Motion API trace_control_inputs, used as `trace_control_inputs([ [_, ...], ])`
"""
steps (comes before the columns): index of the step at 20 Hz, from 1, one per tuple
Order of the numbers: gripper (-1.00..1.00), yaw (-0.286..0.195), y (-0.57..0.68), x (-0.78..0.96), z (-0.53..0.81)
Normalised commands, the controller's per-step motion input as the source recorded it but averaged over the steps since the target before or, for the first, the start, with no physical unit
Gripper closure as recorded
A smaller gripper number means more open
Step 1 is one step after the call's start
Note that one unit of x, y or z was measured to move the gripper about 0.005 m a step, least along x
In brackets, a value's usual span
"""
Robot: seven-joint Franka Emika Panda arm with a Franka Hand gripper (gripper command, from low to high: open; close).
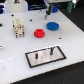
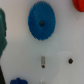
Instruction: Insert the blue gear onto the right peg, followed by the red gear
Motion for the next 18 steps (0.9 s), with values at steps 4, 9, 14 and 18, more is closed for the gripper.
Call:
trace_control_inputs([
  [4,-1.0,0.0,0.16,-0.29,-0.55],
  [9,-1.0,0.0,0.08,-0.27,-0.56],
  [14,-1.0,0.0,0.09,-0.27,-0.51],
  [18,-1.0,0.0,0.06,-0.22,-0.24],
])
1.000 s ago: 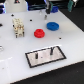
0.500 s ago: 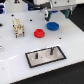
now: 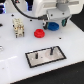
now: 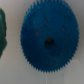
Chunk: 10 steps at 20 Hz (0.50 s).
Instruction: Insert the blue gear onto the right peg, followed by the red gear
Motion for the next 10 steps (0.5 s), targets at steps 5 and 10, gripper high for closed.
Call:
trace_control_inputs([
  [5,-1.0,0.0,0.21,-0.6,0.06],
  [10,1.0,0.0,0.02,-0.45,-0.17],
])
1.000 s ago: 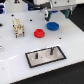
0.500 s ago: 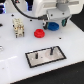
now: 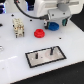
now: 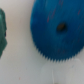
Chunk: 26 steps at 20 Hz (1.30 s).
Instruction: Insert the blue gear onto the right peg, followed by the red gear
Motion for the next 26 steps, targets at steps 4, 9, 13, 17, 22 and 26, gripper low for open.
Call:
trace_control_inputs([
  [4,1.0,0.0,-0.08,-0.26,-0.41],
  [9,1.0,0.0,-0.14,-0.27,-0.45],
  [13,1.0,0.0,-0.1,-0.19,-0.28],
  [17,1.0,0.0,-0.1,-0.2,-0.34],
  [22,1.0,0.0,-0.01,-0.12,-0.14],
  [26,1.0,0.0,-0.11,-0.18,0.08],
])
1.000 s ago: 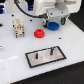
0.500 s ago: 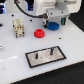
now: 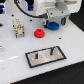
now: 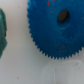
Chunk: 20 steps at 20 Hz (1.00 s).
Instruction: Insert the blue gear onto the right peg, followed by the red gear
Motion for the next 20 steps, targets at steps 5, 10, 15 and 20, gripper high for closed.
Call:
trace_control_inputs([
  [5,1.0,0.0,-0.02,-0.14,-0.17],
  [10,1.0,0.0,0.01,0.03,0.0],
  [15,1.0,0.0,0.01,0.19,0.29],
  [20,1.0,0.0,-0.09,0.49,0.58],
])
